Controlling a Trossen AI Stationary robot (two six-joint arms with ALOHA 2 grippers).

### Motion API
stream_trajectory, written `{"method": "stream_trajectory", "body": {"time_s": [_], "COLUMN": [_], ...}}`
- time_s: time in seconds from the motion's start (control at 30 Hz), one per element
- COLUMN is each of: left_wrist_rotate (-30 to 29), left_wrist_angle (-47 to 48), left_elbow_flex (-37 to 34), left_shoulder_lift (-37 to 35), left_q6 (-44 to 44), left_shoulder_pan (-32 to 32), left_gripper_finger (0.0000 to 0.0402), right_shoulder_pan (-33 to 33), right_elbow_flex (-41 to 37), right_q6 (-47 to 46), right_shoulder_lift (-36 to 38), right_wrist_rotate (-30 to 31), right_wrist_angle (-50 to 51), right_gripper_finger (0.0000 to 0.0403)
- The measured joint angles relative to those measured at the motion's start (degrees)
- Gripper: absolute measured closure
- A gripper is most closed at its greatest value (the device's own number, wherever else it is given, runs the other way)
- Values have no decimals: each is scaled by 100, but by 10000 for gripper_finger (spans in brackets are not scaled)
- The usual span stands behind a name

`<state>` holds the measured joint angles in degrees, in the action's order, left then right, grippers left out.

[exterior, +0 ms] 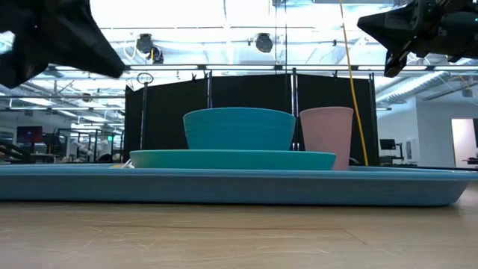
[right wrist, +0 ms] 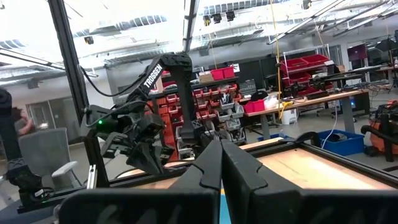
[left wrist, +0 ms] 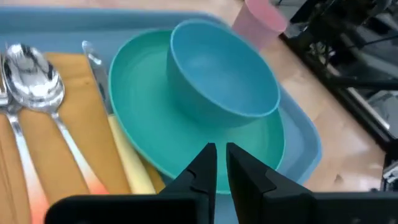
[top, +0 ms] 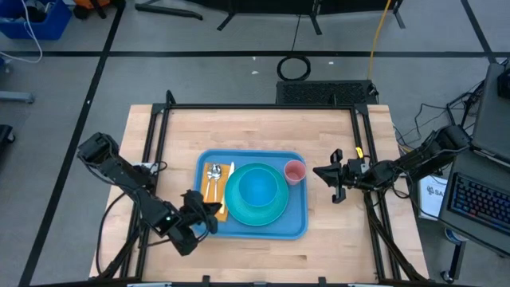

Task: Set up tray
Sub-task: Adjust the yellow knife on the yellow napkin on the blue serving tray

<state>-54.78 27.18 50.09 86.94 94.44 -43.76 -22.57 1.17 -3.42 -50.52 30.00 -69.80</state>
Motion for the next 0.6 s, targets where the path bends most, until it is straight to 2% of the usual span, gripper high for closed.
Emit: {"method": "stream_trajectory", "body": {"time_s": [0.13,0.23,0.27,0.4,0.6], "left_wrist_rotate": [667,1837,2051,2387,2951], "left_wrist_angle": [298,388,349,378,426], "left_elbow_flex": [0,0,0,0,0], "left_shoulder_lift": [0,0,0,0,0], "left_q6": [351,735,699,713,685], "left_shoulder_pan": [352,683,754,874,1051], "left_gripper_finger": [350,339,335,307,236], "right_shoulder_pan": [0,0,0,0,0], "right_elbow_flex": [0,0,0,0,0], "right_q6": [0,0,0,0,0], "right_shoulder_lift": [0,0,0,-2,-1], "right_wrist_rotate": [0,0,0,0,0], "right_wrist_angle": [0,-3,0,1,0], "right_gripper_finger": [403,403,403,403,403]}}
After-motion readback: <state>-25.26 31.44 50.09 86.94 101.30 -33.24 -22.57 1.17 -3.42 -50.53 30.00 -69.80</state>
